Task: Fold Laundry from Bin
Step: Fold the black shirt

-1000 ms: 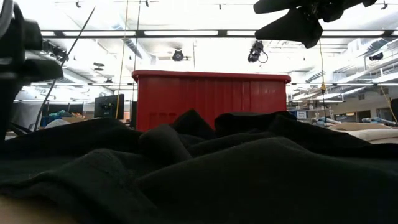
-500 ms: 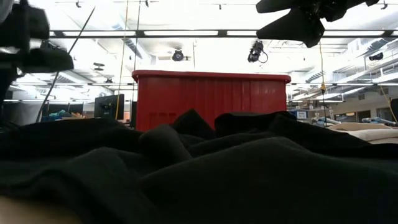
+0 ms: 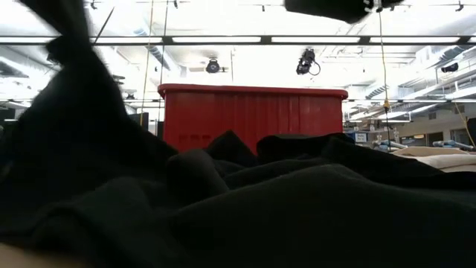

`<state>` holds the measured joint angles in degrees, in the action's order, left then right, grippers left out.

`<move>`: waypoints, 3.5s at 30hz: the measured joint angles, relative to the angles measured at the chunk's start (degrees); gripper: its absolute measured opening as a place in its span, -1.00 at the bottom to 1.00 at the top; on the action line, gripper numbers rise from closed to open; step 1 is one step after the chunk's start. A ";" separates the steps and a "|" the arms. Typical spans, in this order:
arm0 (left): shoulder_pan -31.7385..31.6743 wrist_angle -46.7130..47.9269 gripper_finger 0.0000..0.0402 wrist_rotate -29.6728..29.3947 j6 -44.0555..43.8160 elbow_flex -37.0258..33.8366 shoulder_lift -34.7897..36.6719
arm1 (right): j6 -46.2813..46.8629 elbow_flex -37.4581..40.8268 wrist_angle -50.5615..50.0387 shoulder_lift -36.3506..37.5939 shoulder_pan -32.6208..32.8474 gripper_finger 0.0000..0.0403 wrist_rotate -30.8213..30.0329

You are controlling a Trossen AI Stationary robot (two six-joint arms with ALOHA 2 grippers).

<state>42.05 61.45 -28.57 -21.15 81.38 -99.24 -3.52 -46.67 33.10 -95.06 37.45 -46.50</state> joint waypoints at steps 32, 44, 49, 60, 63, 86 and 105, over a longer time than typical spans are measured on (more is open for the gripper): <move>-4.54 -24.81 -0.96 -7.73 15.60 -0.12 0.63 | 0.52 -43.40 -0.78 -38.13 1.59 0.42 -32.30; -2.88 -21.14 -0.96 -7.57 18.25 7.93 0.68 | 9.05 -43.36 -8.55 -38.13 1.30 0.33 -37.24; -2.19 -13.57 -0.96 -6.39 15.05 8.73 0.68 | 6.56 -43.35 -8.54 -38.13 3.13 0.23 -36.29; -1.91 -18.38 -0.96 3.58 16.38 8.75 0.68 | 11.61 -43.35 -11.34 -38.11 1.44 -0.40 -29.26; -1.89 -18.22 -0.96 3.60 16.38 8.75 0.68 | 13.45 -43.35 -13.46 -38.11 1.08 -0.78 -26.76; -1.14 -1.79 -0.41 3.39 14.58 8.07 0.68 | 42.57 -43.33 -52.98 -18.89 16.67 -0.96 -4.90; -21.19 -29.10 -0.38 -9.95 29.31 -22.34 0.61 | 59.51 -43.33 -66.92 -16.21 24.09 -0.96 -12.74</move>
<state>20.86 32.35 -38.52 8.15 59.04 -98.63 55.99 -90.00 -33.82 -111.26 61.54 -59.25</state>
